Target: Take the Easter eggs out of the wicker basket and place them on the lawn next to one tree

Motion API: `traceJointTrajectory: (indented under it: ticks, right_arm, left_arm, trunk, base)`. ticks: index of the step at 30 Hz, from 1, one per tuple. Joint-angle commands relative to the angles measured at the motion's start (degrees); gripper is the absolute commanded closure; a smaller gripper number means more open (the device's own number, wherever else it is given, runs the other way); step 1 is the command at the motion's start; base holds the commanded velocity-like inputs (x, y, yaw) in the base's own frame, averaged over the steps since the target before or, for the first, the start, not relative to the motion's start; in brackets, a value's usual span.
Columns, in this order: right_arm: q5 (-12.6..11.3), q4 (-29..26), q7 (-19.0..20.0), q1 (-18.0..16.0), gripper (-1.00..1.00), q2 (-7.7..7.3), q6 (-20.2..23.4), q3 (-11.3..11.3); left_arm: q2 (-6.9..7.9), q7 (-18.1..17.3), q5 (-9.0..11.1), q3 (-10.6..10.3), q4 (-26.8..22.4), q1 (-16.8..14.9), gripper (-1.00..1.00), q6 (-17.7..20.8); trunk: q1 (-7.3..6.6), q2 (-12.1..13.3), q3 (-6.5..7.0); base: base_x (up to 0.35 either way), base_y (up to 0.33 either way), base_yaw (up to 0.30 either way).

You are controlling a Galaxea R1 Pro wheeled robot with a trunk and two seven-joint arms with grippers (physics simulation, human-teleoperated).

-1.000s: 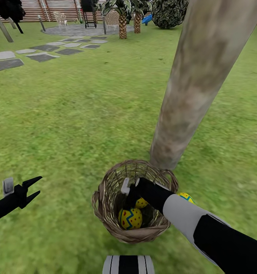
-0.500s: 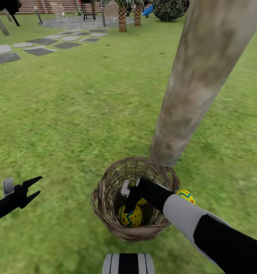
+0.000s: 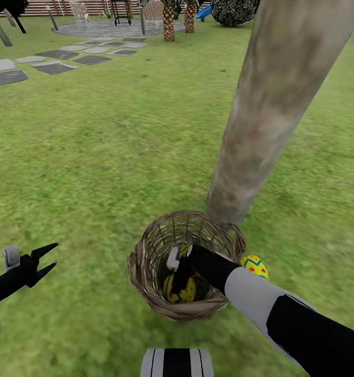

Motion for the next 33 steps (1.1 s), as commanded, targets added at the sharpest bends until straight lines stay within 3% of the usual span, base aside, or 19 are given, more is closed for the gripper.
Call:
traceJointTrajectory:
  ticks: [1,10,18,33]
  right_arm:
    - [0.6,-0.1,0.4,0.0,-1.0,0.0,0.1,0.0]
    - [0.7,-0.3,0.2,-0.1,-1.0,0.0,0.2,-0.1]
    - [0.7,-0.4,-5.1,-0.1,-1.0,0.08,0.1,-0.1]
    - [0.6,-0.4,-5.2,-0.1,-1.0,0.08,0.1,-0.1]
  left_arm:
    - [-0.02,-0.5,-0.4,0.1,0.0,0.0,-1.0,0.3]
    - [-0.03,-0.8,-0.4,0.2,-0.4,0.0,-1.0,0.3]
    - [-0.03,-0.7,-0.4,0.2,-0.3,0.0,-1.0,0.2]
    - [-0.03,-0.7,-0.5,0.2,-0.2,0.0,-1.0,0.3]
  trunk:
    - [-0.04,0.0,-0.04]
    - [0.04,-0.1,-0.7]
    - [0.09,-0.1,-1.14]
    - [0.32,-0.2,-3.14]
  base:
    - [-0.201,0.0,0.0]
    - [-0.025,0.0,0.0]
    - [0.0,0.0,0.0]
    - [0.0,0.0,0.0]
